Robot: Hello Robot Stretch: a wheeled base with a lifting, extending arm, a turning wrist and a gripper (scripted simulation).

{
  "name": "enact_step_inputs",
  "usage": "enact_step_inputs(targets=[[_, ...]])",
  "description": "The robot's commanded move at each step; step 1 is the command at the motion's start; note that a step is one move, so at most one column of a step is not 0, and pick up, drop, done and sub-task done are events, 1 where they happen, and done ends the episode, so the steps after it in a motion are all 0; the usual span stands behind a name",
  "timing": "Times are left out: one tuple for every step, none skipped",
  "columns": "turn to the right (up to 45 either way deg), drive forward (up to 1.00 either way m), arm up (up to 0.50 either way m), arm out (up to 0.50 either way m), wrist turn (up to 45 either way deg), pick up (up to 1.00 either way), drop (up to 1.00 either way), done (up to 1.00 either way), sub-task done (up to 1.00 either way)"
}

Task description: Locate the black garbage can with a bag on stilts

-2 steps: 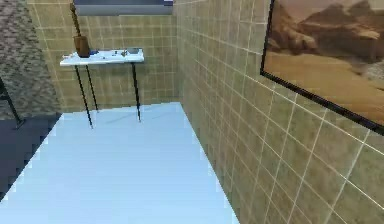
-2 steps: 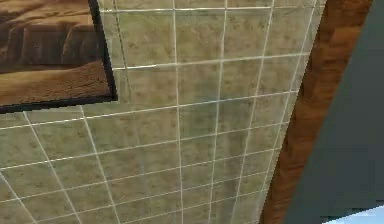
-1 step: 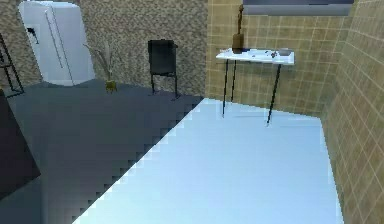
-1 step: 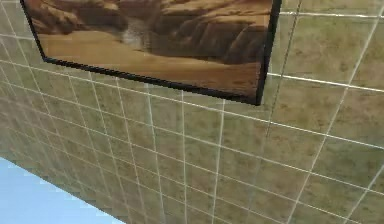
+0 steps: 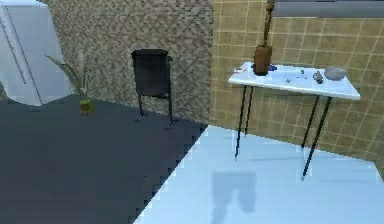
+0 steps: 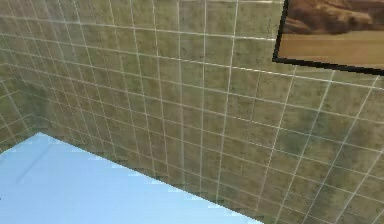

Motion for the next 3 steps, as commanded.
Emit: enact_step_inputs(targets=[[0.0, 1.0, 0.0, 0.0, 0.0, 0.0, 0.0, 0.0, 0.0], [0.0, 0.5, 0.0, 0.0, 0.0, 0.0, 0.0, 0.0, 0.0], [-24.0, 0.0, 0.0, 0.0, 0.0, 0.0, 0.0, 0.0, 0.0]])
